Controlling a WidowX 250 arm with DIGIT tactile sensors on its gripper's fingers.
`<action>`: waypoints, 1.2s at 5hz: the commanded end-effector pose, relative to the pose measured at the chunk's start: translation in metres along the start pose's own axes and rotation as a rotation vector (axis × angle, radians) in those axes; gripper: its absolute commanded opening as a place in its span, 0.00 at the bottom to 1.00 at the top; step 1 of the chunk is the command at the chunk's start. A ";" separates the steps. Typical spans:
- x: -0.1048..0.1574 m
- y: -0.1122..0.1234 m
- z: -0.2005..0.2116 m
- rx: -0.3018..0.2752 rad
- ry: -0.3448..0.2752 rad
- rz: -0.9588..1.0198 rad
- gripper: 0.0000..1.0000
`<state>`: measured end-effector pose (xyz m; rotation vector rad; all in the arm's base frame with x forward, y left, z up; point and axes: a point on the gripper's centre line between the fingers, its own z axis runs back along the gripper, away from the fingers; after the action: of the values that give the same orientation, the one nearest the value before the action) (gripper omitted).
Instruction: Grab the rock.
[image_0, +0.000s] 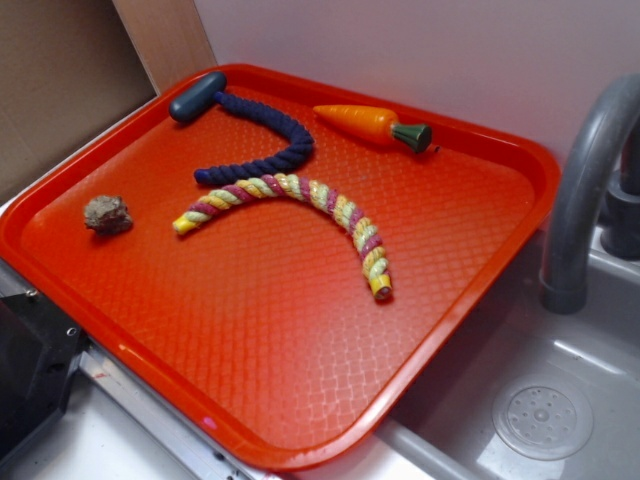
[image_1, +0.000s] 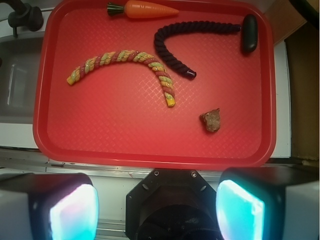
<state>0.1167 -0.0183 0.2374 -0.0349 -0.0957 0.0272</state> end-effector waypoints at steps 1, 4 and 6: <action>0.000 0.000 0.000 0.000 0.000 0.000 1.00; 0.026 0.051 -0.070 -0.014 -0.007 0.598 1.00; 0.032 0.093 -0.122 0.169 0.001 0.705 1.00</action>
<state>0.1592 0.0637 0.1090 0.1016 -0.0510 0.7257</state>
